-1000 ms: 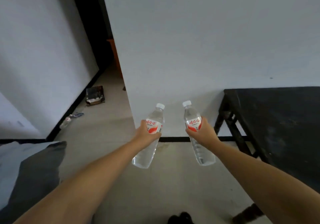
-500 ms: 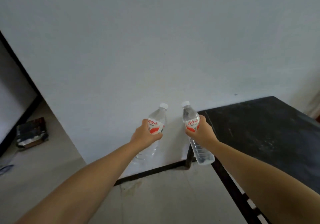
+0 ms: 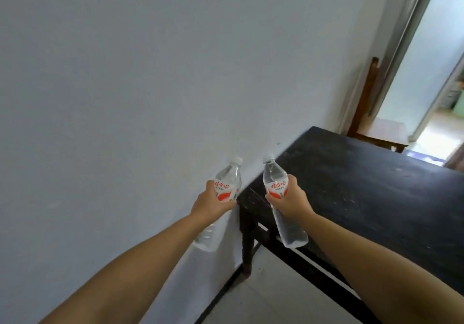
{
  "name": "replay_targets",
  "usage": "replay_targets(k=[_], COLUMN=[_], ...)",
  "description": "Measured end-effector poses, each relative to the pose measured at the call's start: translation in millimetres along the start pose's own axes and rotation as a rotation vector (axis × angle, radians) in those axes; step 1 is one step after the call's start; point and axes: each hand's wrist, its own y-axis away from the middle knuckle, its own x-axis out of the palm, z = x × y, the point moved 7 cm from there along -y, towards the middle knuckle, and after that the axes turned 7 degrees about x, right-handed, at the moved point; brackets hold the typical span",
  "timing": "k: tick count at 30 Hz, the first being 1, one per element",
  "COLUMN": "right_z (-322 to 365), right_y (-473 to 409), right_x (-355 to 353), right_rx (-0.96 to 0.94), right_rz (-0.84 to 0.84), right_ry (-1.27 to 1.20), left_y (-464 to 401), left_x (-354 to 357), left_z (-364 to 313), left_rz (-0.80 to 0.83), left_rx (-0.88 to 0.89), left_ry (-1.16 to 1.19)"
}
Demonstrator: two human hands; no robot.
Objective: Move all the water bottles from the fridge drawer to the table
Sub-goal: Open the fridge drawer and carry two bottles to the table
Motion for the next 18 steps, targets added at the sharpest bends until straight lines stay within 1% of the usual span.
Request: replay_targets(k=[5,9,13,18], right_z=[-13,-42,-74,-99], right_y=[-24,-41,-69,-133], right_x=[-30,-57,-90,-143], right_rx=[0.102,0.203,0.285,0.329], right_rz=[-0.186,-0.266,-0.335,-0.406], right_ry=[-0.100,-0.055,-0.034,-0.056], left_y=[-74,-116,-155,-225], left_x=[25,69,112,160], left_z=[-34,-60,-81,-121], left_rz=[0.151,0.269,0.339,0.346], left_rx=[0.123,0.221,0.278,0.307], left_ry=[0.027,0.030,0.032,0.090])
